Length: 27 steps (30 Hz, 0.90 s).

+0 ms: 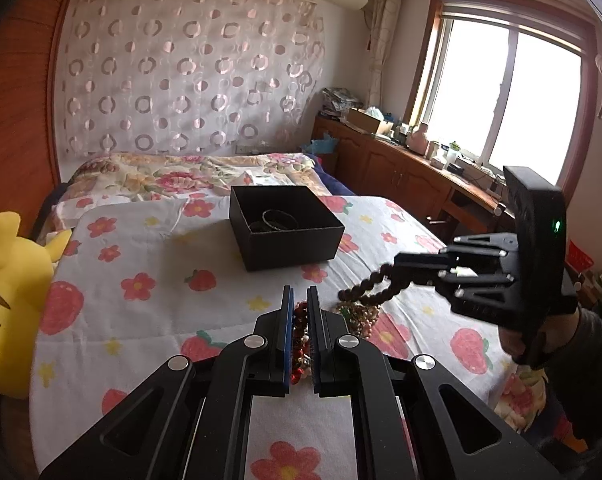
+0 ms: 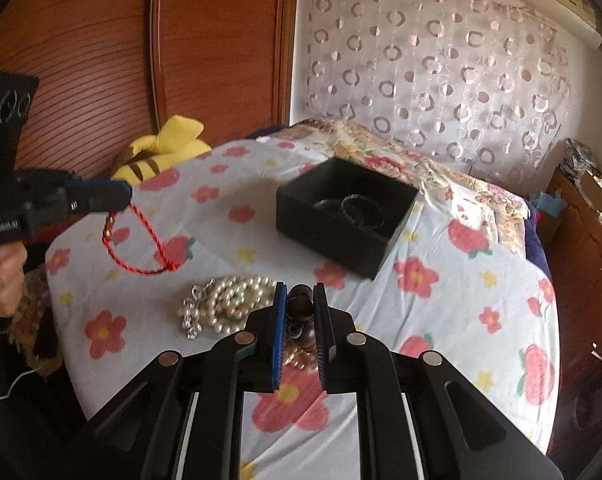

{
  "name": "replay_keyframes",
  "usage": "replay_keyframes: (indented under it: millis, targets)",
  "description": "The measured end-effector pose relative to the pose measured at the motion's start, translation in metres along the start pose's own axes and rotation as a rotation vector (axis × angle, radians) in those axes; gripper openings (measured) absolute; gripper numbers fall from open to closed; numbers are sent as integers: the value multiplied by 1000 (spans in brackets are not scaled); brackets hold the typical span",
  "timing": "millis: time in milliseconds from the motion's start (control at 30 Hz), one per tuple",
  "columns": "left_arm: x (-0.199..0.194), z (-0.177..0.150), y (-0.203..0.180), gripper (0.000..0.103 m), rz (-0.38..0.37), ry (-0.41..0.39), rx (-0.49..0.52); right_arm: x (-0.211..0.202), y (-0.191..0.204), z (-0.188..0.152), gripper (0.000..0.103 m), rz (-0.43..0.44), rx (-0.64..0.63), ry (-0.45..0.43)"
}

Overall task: Organize jewelry
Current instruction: 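Grasp the dark wooden bead strand with the right gripper while the left gripper holds the red bracelet, then lower both held bracelets into the black box and open both grippers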

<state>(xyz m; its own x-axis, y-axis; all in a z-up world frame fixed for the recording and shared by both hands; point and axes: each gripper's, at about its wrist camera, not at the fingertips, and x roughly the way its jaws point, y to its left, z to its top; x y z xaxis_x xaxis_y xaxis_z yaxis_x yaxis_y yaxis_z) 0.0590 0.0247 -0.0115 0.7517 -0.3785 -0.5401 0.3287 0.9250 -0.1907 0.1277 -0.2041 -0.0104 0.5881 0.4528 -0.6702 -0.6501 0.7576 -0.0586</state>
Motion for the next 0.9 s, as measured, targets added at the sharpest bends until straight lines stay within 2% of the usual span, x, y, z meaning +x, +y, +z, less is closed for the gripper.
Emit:
replay_keyframes:
  millis: [267,500,900]
  targets:
    - [13,6,0,6,4,-11,0,-12,-8,26,15,-30,-28,-41]
    - [24,28,0,6,6,-25,18,-18,-14,47,15,-48,-55,-75]
    - [61,73,10,6,11,-29,30,7,-48,112,15,-50,-72,-136]
